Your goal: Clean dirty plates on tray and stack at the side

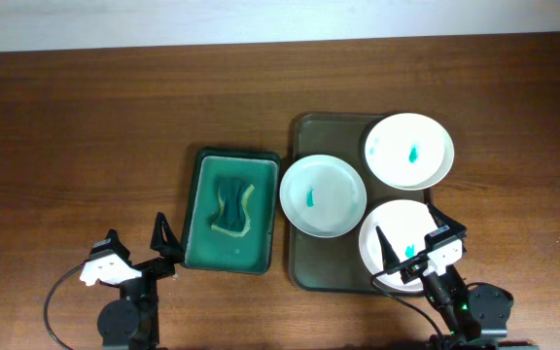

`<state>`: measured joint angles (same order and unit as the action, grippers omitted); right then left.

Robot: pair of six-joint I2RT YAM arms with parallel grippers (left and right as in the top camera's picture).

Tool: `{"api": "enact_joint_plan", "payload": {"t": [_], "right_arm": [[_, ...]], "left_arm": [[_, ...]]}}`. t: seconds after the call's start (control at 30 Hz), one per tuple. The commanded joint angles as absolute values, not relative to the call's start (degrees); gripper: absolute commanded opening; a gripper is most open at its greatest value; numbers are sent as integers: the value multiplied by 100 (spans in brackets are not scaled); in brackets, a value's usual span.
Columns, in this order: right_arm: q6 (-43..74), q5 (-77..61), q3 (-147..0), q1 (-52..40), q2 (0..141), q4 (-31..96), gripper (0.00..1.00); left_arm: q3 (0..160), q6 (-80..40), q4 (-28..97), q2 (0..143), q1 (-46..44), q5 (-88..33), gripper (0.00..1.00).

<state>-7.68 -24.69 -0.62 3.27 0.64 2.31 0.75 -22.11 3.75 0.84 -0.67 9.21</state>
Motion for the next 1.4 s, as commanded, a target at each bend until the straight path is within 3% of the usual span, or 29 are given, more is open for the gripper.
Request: {"api": "enact_joint_plan", "payload": {"t": [0.0,0.5,0.7,1.0,1.13,1.37], "right_arm": [[-770,-2519,-32,303,32,255,98],[-768,-2526,-32,301,30,209,98],[-766,-3546,-32,303,32,80,98],[-661,-3601,-972,303,169,366,98],[-663,-3601,-1994,303,910,1059,98],[-661,-3599,-4871,303,3942,3295,98]], "left_arm": [[51,-2097,351,36,-32,921,99],[54,-2097,366,36,-34,-364,99],[54,-2097,176,36,-34,-390,99],[436,-1999,-360,45,-34,-499,99],[1013,-1688,-47,281,-34,-519,99],[3332,-1223,2248,2202,-34,-517,99]]}}
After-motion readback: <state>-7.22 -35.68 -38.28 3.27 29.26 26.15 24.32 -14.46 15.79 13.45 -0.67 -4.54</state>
